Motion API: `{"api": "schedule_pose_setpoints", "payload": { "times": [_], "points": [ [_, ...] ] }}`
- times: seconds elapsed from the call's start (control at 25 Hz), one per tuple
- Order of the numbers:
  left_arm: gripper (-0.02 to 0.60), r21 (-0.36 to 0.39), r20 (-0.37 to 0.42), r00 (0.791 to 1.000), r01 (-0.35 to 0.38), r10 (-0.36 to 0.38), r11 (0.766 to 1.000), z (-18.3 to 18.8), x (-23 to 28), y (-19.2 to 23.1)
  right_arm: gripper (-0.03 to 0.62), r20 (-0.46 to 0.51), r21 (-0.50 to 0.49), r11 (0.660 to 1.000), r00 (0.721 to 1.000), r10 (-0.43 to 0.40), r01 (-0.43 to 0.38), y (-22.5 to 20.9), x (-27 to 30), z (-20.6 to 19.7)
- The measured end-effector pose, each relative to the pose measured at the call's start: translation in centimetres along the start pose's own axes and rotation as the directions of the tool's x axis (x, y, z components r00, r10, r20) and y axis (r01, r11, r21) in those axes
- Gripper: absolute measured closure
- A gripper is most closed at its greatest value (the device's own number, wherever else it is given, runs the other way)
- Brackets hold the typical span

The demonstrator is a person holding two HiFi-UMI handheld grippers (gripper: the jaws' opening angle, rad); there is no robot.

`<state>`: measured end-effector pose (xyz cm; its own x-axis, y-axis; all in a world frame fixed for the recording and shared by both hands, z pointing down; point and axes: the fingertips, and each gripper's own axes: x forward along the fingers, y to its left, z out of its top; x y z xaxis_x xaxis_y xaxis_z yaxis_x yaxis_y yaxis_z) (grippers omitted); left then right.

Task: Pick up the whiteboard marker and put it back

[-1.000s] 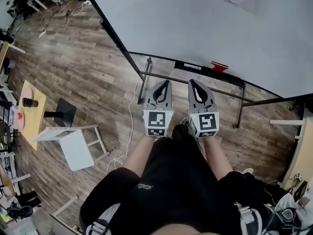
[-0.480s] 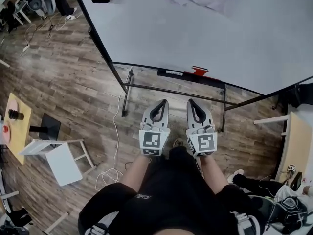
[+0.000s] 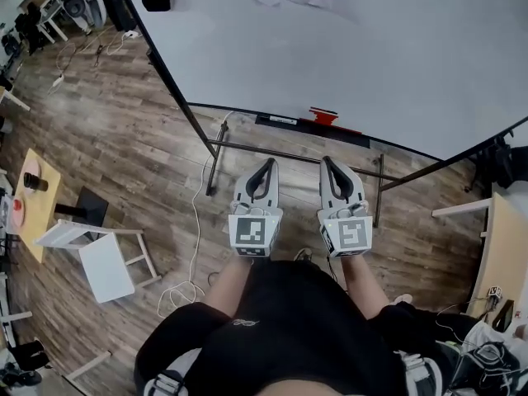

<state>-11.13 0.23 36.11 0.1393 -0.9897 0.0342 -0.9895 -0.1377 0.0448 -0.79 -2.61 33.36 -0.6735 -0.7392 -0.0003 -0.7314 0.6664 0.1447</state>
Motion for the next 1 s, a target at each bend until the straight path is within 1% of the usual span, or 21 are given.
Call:
{"api": "schedule_pose_setpoints", "payload": {
  "times": [0.12,0.28,0.48,0.6,0.76,1.0],
  "points": [
    [0.575,0.002,0.004,1.0,-0.002,0.002,1.0,0.5,0.0,-1.7,0.591,0.018,0.02,1.0,1.0,-0.01,0.009,-1.2,-1.5,0.4],
    [0.575,0.027,0.009,1.0,0.0,-0.001,1.0,1.0,0.4,-3.8,0.591,0.035,0.015,1.0,0.999,0.008,-0.008,-2.0,-2.6,0.6],
    [0.575,0.01,0.006,1.0,0.014,-0.014,1.0,1.5,0.3,-5.9,0.591,0.028,0.024,1.0,1.0,0.009,-0.01,-3.1,-3.8,0.4],
    [0.575,0.026,0.005,1.0,0.018,-0.018,1.0,1.7,0.2,-6.5,0.591,0.033,0.022,1.0,0.999,0.021,-0.021,-3.2,-4.2,0.5],
    [0.575,0.028,0.007,1.0,0.015,-0.015,0.999,1.7,0.1,-6.9,0.591,0.039,0.026,0.998,0.997,0.062,-0.063,-2.6,-4.4,0.7],
    [0.575,0.026,0.013,1.0,0.003,-0.003,1.0,1.7,-0.6,-7.3,0.591,0.045,0.02,0.998,0.997,0.066,-0.066,-2.6,-4.9,0.8]
  ]
}}
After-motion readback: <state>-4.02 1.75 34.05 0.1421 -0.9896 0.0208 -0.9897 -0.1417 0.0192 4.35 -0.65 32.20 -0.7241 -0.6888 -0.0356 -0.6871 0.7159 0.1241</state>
